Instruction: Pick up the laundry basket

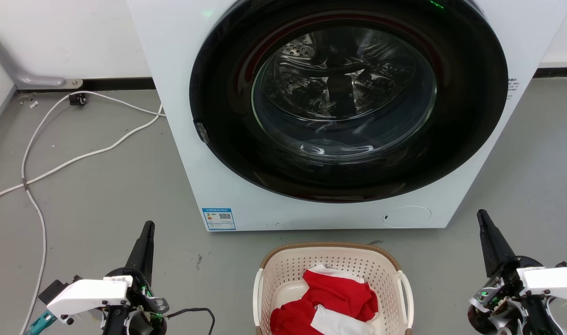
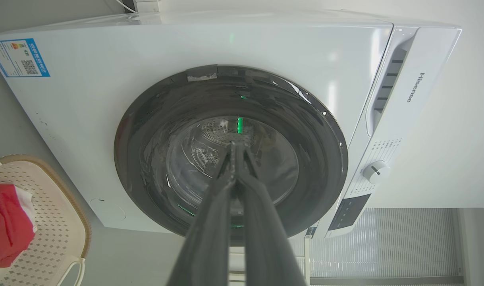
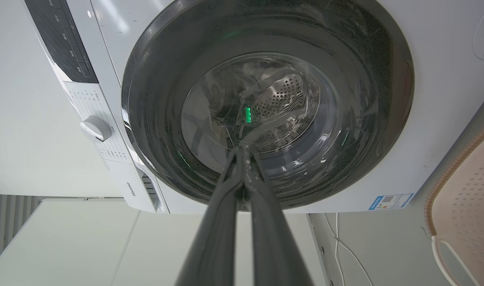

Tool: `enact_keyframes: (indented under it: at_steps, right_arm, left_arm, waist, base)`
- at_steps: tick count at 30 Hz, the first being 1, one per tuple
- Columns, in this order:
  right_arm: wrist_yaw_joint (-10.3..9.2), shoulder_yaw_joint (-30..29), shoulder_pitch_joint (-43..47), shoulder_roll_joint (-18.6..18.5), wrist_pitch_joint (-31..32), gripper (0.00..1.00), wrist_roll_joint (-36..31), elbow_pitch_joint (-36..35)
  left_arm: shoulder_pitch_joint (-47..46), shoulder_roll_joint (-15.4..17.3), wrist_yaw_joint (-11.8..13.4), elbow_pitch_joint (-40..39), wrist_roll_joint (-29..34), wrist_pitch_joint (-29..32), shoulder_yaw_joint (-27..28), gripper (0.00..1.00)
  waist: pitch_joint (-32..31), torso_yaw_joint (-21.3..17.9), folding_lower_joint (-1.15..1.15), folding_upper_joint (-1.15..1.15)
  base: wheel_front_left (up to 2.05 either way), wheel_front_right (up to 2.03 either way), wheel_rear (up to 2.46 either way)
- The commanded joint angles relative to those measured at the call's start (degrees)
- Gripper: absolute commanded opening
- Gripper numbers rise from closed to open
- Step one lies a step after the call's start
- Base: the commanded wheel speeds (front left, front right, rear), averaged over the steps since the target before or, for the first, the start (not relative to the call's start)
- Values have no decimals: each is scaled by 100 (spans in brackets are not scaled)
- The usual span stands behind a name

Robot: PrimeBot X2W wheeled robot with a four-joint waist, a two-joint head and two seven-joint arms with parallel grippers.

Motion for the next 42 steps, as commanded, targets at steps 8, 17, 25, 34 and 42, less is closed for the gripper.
enact_keyframes:
  at_steps: [8,17,25,34,42]
  right_arm:
    - [0,-11,-65,21,25,0,-30,-12]
    - [0,-16,-66,24,30,0,-35,-12]
    - [0,-18,-66,26,23,0,-39,-11]
    - [0,27,135,18,-108,100,-102,78]
    - [0,-7,196,19,-332,100,-1061,-210]
  left_arm:
    - [-57,-8,-2,-7,30,30,20,0]
    - [-58,-13,-2,-6,28,38,28,0]
    - [-59,-17,-2,-6,35,44,33,0]
    - [119,-35,0,21,85,-123,-19,100]
    - [140,-35,24,-168,827,-343,15,100]
  waist:
    - [0,0,0,0]
    - [0,0,0,0]
    - [0,0,0,0]
    - [2,-1,0,0]
    - [13,2,0,0]
  base:
    - [0,0,0]
    - [0,0,0]
    - [0,0,0]
    - [0,0,0]
    - [0,0,0]
